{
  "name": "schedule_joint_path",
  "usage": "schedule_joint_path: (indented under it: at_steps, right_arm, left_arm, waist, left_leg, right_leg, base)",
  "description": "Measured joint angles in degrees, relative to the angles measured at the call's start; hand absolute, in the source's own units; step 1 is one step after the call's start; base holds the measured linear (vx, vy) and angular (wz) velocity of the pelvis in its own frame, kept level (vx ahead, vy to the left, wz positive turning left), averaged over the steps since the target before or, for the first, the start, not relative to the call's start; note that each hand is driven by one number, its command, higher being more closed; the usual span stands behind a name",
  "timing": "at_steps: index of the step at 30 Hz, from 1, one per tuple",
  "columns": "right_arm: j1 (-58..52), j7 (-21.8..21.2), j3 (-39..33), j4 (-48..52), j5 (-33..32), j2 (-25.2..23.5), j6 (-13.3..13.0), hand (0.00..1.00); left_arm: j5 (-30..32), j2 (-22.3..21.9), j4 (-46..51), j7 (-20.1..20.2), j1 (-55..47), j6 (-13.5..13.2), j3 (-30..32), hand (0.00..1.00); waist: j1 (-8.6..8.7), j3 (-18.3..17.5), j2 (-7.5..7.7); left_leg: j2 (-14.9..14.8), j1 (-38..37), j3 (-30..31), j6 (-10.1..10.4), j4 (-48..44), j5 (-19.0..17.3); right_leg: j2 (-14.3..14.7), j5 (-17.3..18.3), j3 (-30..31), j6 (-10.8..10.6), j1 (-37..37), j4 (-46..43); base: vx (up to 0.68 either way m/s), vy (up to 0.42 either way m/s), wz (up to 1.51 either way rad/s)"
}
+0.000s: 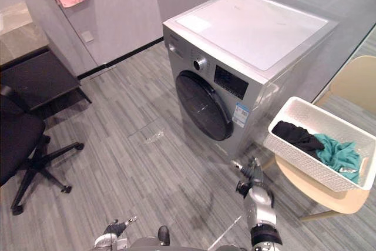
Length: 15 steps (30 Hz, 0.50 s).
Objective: Pick up the laundry basket with both hands and put the clothes into the washing machine.
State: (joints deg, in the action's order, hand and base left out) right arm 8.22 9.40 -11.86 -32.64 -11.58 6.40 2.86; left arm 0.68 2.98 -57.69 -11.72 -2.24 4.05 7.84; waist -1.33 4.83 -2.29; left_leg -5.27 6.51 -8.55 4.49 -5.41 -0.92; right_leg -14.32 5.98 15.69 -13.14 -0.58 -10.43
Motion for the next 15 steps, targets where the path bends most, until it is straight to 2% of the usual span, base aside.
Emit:
schedule_joint_path:
  at_steps: [2, 3, 6, 9, 13, 15]
  right_arm:
    - [3.55, 0.49, 1.67, 0.03, 1.03, 2.12, 0.01, 0.00]
    - [6.93, 0.56, 2.51, 0.08, 1.59, 4.60, 0.00, 0.00]
    - [15.77, 0.66, 4.71, -0.33, 2.66, 10.48, 0.02, 0.00]
    - [25.39, 0.48, 8.37, -3.20, 2.59, 14.71, 0.01, 0.00]
    - [38.26, 0.42, 12.18, -9.91, 1.06, 21.08, 0.01, 0.00]
    - [45.95, 0.45, 12.55, -14.56, -0.20, 23.91, -0.02, 0.00]
  left_arm:
    - [0.00, 0.04, 0.93, -0.06, 0.25, -0.25, -1.08, 0.00]
    - [-0.01, -0.16, 1.12, -0.18, 1.40, -0.56, -1.67, 0.00]
    - [0.00, 0.06, 1.45, -0.85, 3.51, -0.87, -2.73, 0.00]
    - [-0.22, 0.59, 1.31, -0.86, 3.56, -0.84, -2.40, 0.00]
    - [-0.30, 2.08, 1.23, -1.16, 4.21, -0.84, -0.91, 0.00]
    - [-0.95, 2.17, 0.88, -1.61, 4.04, -0.77, -0.69, 0.00]
  waist:
    - [-0.17, 0.41, -0.47]
    - [-0.17, 1.23, -1.04]
    - [-1.21, 5.07, -1.31]
    - [-1.77, 8.29, -1.31]
    - [-4.25, 11.68, -1.29]
    - [-4.55, 13.70, -2.33]
  left_leg:
    - [-0.13, 1.36, 0.09, 0.00, 2.69, 2.37]
    - [-0.48, 3.14, 0.28, 0.07, 4.57, 4.44]
    - [-1.05, 5.74, 0.95, 0.11, 9.28, 9.11]
    - [-2.03, 8.09, 1.56, 0.30, 10.85, 10.87]
    - [-3.29, 11.57, 3.74, 1.29, 11.23, 11.96]
    - [-4.50, 13.45, 4.85, 1.94, 11.27, 12.38]
  right_leg:
    - [0.23, -1.01, -0.41, -0.31, -1.80, 1.01]
    - [0.57, -2.16, -1.50, -1.18, -3.83, 1.96]
    - [1.18, -3.40, -2.86, -0.89, -6.93, 4.44]
    - [2.21, -4.26, -3.16, 0.08, -9.11, 5.81]
    - [3.48, -4.37, -4.50, 0.39, -11.16, 7.96]
    - [4.99, -4.26, -5.40, 1.24, -12.26, 8.34]
  base:
    - [-0.10, -0.114, -0.02]
    - [-0.18, -0.140, -0.03]
    - [-0.17, -0.095, 0.01]
    - [-0.19, -0.090, -0.01]
    - [-0.18, -0.089, 0.00]
    - [-0.18, -0.118, 0.09]
